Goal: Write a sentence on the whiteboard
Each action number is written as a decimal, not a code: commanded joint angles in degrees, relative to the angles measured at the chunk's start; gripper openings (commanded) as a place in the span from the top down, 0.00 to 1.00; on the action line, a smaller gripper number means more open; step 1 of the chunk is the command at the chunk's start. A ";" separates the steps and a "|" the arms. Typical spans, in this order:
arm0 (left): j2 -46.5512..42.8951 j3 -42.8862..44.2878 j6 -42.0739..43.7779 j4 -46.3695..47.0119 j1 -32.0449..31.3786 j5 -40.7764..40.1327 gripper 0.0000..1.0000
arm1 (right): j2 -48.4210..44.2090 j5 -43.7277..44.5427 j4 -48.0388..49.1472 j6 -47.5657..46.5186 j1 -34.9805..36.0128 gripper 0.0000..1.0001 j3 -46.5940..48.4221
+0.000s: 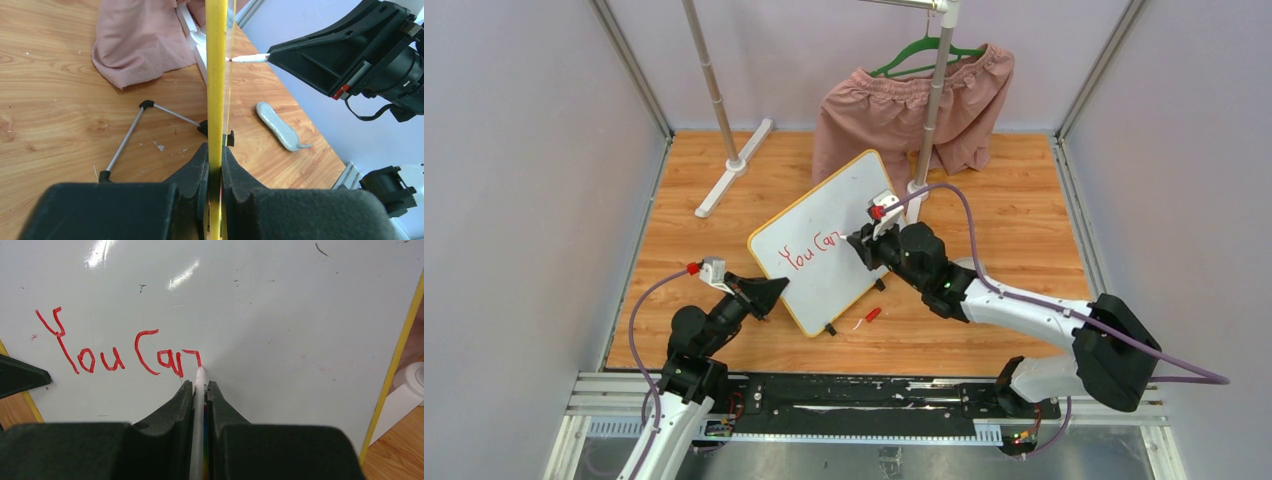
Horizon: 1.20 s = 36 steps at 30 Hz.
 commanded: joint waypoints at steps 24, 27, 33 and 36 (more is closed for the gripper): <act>-3.81 -3.54 3.30 -4.48 -0.56 -0.05 1.00 | -5.33 0.61 8.69 1.14 -3.35 1.00 -2.76; -3.81 -3.51 3.33 -4.50 -0.56 -0.15 1.00 | -5.61 0.47 8.48 1.38 -3.51 1.00 -3.23; -3.81 -3.48 3.27 -4.67 -0.56 -0.24 1.00 | -6.82 1.25 5.70 1.50 -4.16 1.00 -3.42; -3.81 -3.49 3.34 -4.67 -0.56 -0.31 1.00 | -6.14 0.35 5.61 0.77 -4.27 1.00 -3.10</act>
